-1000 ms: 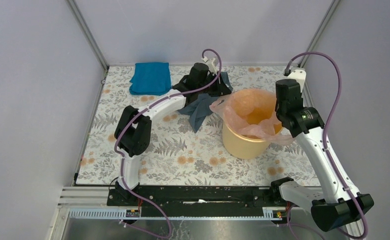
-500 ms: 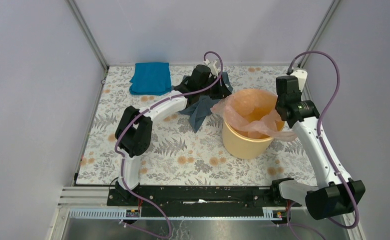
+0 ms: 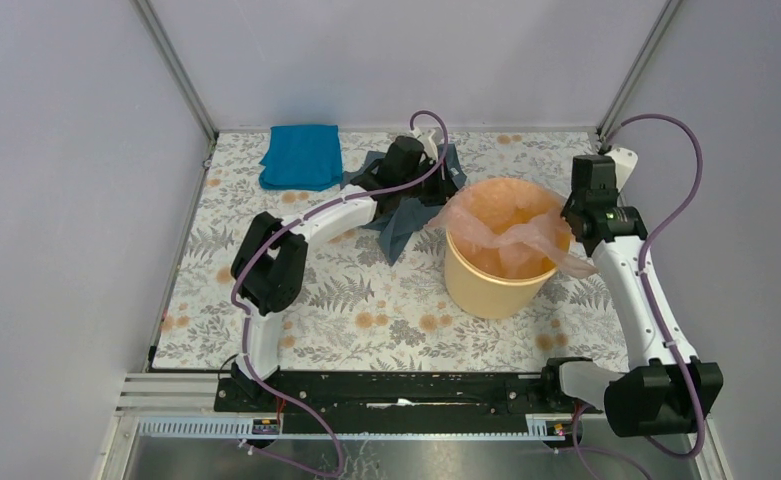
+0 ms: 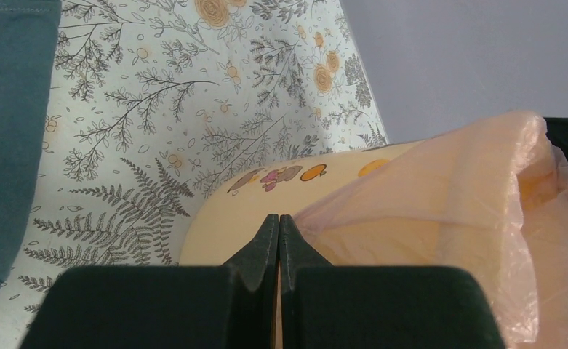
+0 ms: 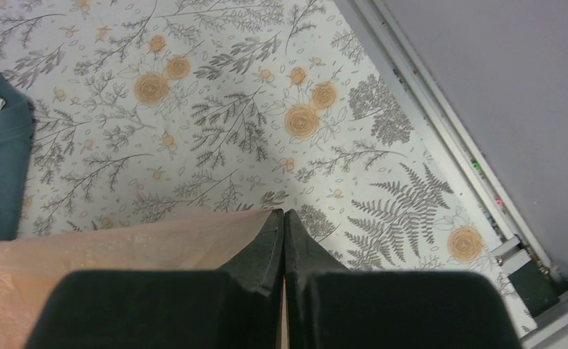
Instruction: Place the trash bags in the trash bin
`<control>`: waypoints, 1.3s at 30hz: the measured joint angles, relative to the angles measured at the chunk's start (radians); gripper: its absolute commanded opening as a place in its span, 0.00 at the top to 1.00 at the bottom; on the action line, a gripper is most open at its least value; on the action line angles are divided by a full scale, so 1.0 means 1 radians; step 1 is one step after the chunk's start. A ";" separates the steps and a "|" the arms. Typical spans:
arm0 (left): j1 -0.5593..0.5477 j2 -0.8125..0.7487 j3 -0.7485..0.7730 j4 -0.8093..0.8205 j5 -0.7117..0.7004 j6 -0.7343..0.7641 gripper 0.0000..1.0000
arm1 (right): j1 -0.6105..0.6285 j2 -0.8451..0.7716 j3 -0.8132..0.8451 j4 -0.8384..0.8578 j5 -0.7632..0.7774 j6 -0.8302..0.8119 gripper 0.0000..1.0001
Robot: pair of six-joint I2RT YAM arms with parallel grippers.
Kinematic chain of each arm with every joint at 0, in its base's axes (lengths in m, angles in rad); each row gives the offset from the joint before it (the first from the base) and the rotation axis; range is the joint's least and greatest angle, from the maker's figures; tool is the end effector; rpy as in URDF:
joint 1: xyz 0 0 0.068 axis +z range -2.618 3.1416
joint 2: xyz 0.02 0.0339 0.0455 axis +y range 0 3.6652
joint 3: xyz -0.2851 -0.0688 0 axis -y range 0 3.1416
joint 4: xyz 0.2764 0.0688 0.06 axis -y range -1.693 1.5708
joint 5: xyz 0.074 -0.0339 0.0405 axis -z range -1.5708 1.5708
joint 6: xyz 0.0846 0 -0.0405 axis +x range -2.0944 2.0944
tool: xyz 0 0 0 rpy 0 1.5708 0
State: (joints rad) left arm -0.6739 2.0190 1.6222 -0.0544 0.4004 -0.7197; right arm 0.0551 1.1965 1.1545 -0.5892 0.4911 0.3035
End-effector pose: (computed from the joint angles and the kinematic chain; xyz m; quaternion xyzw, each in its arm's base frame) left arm 0.4157 -0.3742 0.2527 0.0866 0.8326 -0.4632 0.2910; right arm 0.3161 -0.0225 0.3395 0.2163 0.8446 -0.1350 0.4707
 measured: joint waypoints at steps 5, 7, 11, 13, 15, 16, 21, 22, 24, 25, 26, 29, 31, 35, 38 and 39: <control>-0.001 -0.002 -0.031 0.005 0.000 0.000 1.00 | -0.011 -0.074 -0.090 0.021 -0.047 0.049 0.78; -0.001 -0.008 -0.064 0.005 0.000 -0.001 1.00 | -0.013 -0.100 -0.106 0.017 -0.069 0.069 0.69; 0.000 -0.019 -0.112 -0.002 0.004 -0.008 1.00 | -0.012 -0.118 -0.104 -0.102 -0.101 0.071 0.49; 0.001 -0.024 -0.116 -0.005 0.005 -0.008 1.00 | -0.012 -0.118 -0.062 -0.174 -0.102 0.062 0.40; 0.001 -0.031 -0.117 -0.008 0.004 -0.008 1.00 | -0.012 -0.122 0.014 -0.251 -0.100 0.048 0.27; 0.001 -0.035 -0.117 -0.011 0.004 -0.008 1.00 | -0.012 -0.129 0.050 -0.273 -0.098 0.042 0.22; 0.001 -0.041 -0.118 -0.019 0.004 -0.008 1.00 | -0.011 -0.233 0.193 -0.378 -0.139 0.002 0.03; 0.001 -0.042 -0.119 -0.021 0.004 -0.008 1.00 | -0.012 -0.266 0.204 -0.395 -0.183 -0.006 0.02; 0.001 -0.042 -0.119 -0.024 0.004 -0.008 1.00 | -0.011 -0.327 0.203 -0.425 -0.315 -0.024 0.03; 0.001 -0.042 -0.119 -0.026 0.004 -0.008 1.00 | -0.011 -0.356 0.195 -0.432 -0.401 -0.031 0.05; 0.001 -0.043 -0.121 -0.027 0.004 -0.009 1.00 | -0.011 -0.393 0.179 -0.430 -0.508 -0.039 0.08; 0.001 -0.051 -0.132 -0.025 0.005 -0.016 1.00 | -0.009 -0.465 0.129 -0.416 -0.764 -0.056 0.17; 0.001 -0.053 -0.139 -0.021 0.006 -0.022 1.00 | 0.001 -0.470 0.113 -0.395 -0.870 -0.072 0.18; 0.001 -0.055 -0.151 -0.016 0.007 -0.027 1.00 | 0.058 -0.425 0.097 -0.356 -0.918 -0.123 0.19; 0.001 -0.063 -0.161 -0.015 0.007 -0.031 1.00 | 0.141 -0.362 0.095 -0.346 -0.893 -0.161 0.26; 0.001 -0.065 -0.161 -0.015 0.006 -0.032 1.00 | 0.159 -0.348 0.092 -0.344 -0.887 -0.170 0.29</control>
State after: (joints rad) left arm -0.6731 1.9541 1.4612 -0.0692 0.4068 -0.7517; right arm 0.2138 0.8490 1.2461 -0.9329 -0.3962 0.1333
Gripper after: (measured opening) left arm 0.005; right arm 0.793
